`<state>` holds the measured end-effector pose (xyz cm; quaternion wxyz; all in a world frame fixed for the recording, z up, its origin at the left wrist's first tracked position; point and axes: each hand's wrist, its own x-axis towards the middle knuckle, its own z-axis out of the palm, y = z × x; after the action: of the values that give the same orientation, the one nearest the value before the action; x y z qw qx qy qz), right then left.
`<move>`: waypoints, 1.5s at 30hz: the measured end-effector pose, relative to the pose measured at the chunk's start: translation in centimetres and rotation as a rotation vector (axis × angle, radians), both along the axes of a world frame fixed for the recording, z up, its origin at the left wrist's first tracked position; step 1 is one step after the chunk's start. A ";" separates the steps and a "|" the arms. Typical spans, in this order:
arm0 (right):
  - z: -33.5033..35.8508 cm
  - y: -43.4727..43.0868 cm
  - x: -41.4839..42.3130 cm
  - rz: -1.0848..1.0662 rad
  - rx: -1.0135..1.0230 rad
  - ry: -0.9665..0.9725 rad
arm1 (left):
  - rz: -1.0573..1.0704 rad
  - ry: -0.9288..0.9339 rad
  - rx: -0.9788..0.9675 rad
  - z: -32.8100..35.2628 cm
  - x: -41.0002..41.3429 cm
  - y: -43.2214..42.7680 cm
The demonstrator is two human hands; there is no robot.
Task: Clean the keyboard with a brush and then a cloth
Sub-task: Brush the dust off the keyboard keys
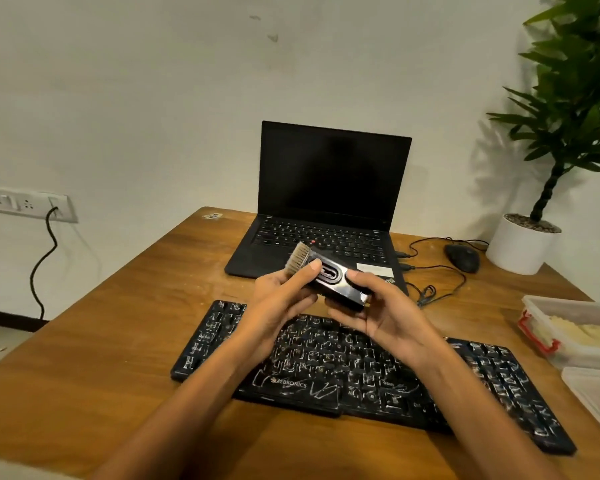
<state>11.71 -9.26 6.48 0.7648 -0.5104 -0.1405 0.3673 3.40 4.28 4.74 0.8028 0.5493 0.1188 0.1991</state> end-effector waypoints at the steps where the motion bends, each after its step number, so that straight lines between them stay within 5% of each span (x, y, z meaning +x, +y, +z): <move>1: 0.0 0.3 0.0 -0.012 0.021 0.026 | -0.002 0.013 0.032 -0.1 -0.4 0.6; 7: -0.4 1.8 -0.2 -0.043 0.025 0.058 | 0.030 0.117 0.080 -0.5 -4.3 4.6; 18: -0.9 7.1 -1.0 -0.001 -0.120 -0.213 | 0.395 0.431 0.555 -4.2 -10.2 8.7; 24: -1.4 11.6 -1.5 0.059 -0.256 -0.583 | 0.296 0.609 0.704 -3.5 -8.6 9.6; 30: 1.0 11.8 2.5 0.032 -0.628 -1.222 | 0.301 0.597 0.737 -4.1 -8.7 9.7; 36: -0.6 15.6 -0.4 0.224 -0.329 -0.970 | 0.284 0.574 0.735 -4.0 -8.8 9.7; 42: 1.0 14.5 2.6 0.254 -0.482 -1.250 | 0.308 0.550 0.762 -3.9 -8.9 9.4; 45: 0.4 15.5 1.0 0.219 -0.334 -1.199 | 0.312 0.567 0.780 -4.0 -8.8 9.4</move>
<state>12.75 6.20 6.88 0.4210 -0.7228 -0.5368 0.1105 -5.43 13.73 0.76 0.4345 0.8165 0.3297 0.1892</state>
